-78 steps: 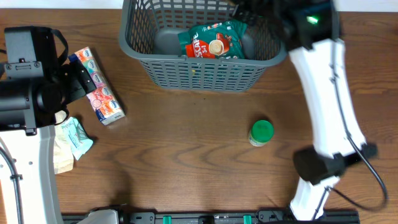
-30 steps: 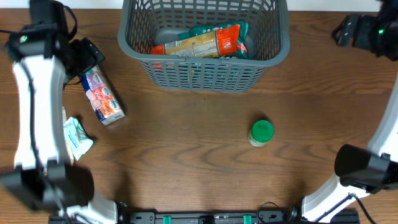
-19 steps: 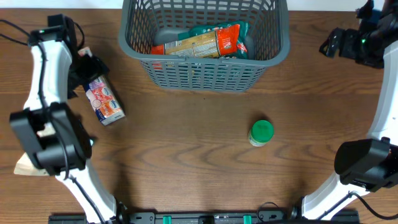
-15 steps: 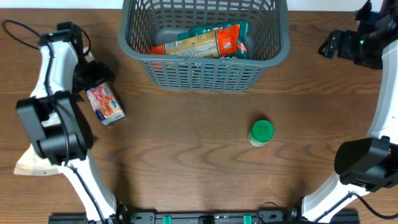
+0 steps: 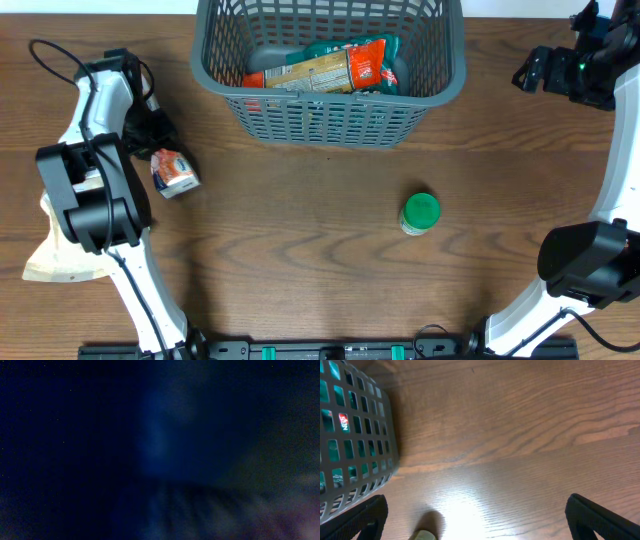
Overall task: Pack container
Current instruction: 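Grasp the pocket tissue strip with the left gripper, then lift the tissue strip and drop it into the basket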
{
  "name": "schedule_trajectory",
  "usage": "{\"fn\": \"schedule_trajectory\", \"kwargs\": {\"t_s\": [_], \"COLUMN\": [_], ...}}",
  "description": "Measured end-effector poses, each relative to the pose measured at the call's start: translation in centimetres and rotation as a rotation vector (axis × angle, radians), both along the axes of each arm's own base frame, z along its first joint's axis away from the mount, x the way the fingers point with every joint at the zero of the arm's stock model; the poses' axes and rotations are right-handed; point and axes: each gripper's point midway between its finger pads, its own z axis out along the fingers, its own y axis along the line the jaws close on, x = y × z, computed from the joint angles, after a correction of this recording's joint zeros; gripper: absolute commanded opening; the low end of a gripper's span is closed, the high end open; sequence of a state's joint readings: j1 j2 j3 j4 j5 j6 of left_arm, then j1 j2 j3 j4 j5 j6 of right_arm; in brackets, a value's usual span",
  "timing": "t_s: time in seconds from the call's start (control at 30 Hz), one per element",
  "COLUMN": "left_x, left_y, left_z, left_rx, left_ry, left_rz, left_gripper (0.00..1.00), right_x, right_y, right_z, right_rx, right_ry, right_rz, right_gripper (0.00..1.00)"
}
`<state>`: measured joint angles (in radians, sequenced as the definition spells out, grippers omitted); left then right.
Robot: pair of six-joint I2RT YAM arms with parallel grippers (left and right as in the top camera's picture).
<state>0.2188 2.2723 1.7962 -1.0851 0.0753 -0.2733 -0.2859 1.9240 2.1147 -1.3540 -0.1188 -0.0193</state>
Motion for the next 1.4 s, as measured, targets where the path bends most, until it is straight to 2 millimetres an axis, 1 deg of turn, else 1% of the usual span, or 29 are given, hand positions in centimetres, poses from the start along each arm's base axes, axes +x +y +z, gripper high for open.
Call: {"fn": "schedule_trajectory", "kwargs": {"t_s": [0.17, 0.2, 0.27, 0.3, 0.37, 0.43, 0.47, 0.5, 0.53, 0.6, 0.63, 0.67, 0.7, 0.77, 0.8, 0.83, 0.9, 1.0, 1.07, 1.17, 1.2, 1.27, 1.4], "left_x": [-0.1, 0.0, 0.4, 0.7, 1.2, 1.7, 1.8, 1.8, 1.6, 0.7, 0.2, -0.2, -0.5, -0.9, -1.0, -1.0, -0.8, -0.6, -0.5, 0.3, 1.0, 2.3, 6.1], "left_y": [-0.1, -0.1, 0.0, 0.1, 0.2, 0.3, 0.3, 0.3, 0.1, -0.5, -1.3, -2.3, -3.7, -7.2, -9.9, -11.6, -16.3, -21.2, -23.6, -26.3, -27.2, -28.2, -29.8], "left_z": [1.4, 2.2, 5.2, 7.1, 12.2, 18.2, 21.6, 24.2, 27.4, 32.5, 35.2, 37.2, 39.1, 41.9, 43.2, 44.0, 45.7, 46.4, 46.1, 44.0, 42.7, 40.6, 35.5], "left_rx": [0.001, 0.004, 0.021, 0.031, 0.061, 0.100, 0.123, 0.141, 0.166, 0.210, 0.236, 0.259, 0.285, 0.331, 0.367, 0.392, 0.456, 0.518, 0.556, 0.598, 0.607, 0.615, 0.619], "left_ry": [-0.019, -0.039, -0.112, -0.158, -0.293, -0.461, -0.558, -0.631, -0.723, -0.867, -0.945, -1.007, -1.066, -1.162, -1.214, -1.251, -1.343, -1.421, -1.437, -1.405, -1.380, -1.335, -1.250], "left_rz": [-0.009, -0.009, -0.009, -0.009, -0.009, -0.011, -0.015, -0.022, -0.040, -0.086, -0.151, -0.221, -0.315, -0.524, -0.681, -0.784, -1.034, -1.285, -1.433, -1.638, -1.707, -1.794, -1.908], "left_gripper": [0.06, 0.06, 0.06, 0.06, 0.06, 0.06, 0.06, 0.06, 0.06, 0.06, 0.06, 0.06, 0.06, 0.06, 0.06, 0.06, 0.06, 0.06, 0.06, 0.06, 0.06, 0.06, 0.06], "right_x": [0.1, 0.1, 0.1, 0.1, 0.1, 0.1, 0.1, 0.1, 0.1, 0.1, 0.0, 0.0, 0.0, 0.0, 0.0, 0.0, -0.1, -0.3, -0.4, -0.5, -0.5, -0.6, -0.8], "right_y": [0.0, 0.0, 0.0, 0.0, 0.0, 0.0, 0.0, 0.0, 0.0, 0.0, 0.0, 0.0, 0.0, 0.0, 0.0, 0.0, 0.0, 0.2, 0.2, 0.3, 0.3, 0.3, 0.4], "right_z": [0.0, 0.0, 0.0, 0.0, 0.0, 0.0, 0.0, 0.0, 0.0, 0.0, 0.0, 0.0, 0.0, 0.0, 0.0, 0.0, 0.0, -0.1, -0.2, -0.2, -0.2, -0.3, -0.3], "right_rx": [-0.005, -0.006, -0.007, -0.007, -0.009, -0.010, -0.010, -0.010, -0.010, -0.011, -0.011, -0.011, -0.011, -0.012, -0.012, -0.012, -0.010, -0.004, -0.001, 0.002, 0.003, 0.005, 0.010], "right_ry": [-0.005, -0.005, -0.005, -0.004, -0.005, -0.005, -0.004, -0.004, -0.004, -0.003, -0.002, -0.002, -0.002, -0.002, -0.001, -0.001, 0.002, 0.012, 0.016, 0.020, 0.022, 0.027, 0.033], "right_rz": [0.007, 0.010, 0.013, 0.014, 0.016, 0.019, 0.020, 0.020, 0.020, 0.023, 0.023, 0.023, 0.024, 0.025, 0.026, 0.026, 0.027, 0.028, 0.029, 0.029, 0.029, 0.030, 0.031], "right_gripper": [0.99, 0.99, 0.99, 0.99, 0.99, 0.99, 0.98, 0.99, 0.99, 0.99, 0.99, 0.99, 0.99, 0.99, 0.99, 0.99, 0.99, 0.99, 0.99, 0.99, 0.99, 0.99, 0.99]}}
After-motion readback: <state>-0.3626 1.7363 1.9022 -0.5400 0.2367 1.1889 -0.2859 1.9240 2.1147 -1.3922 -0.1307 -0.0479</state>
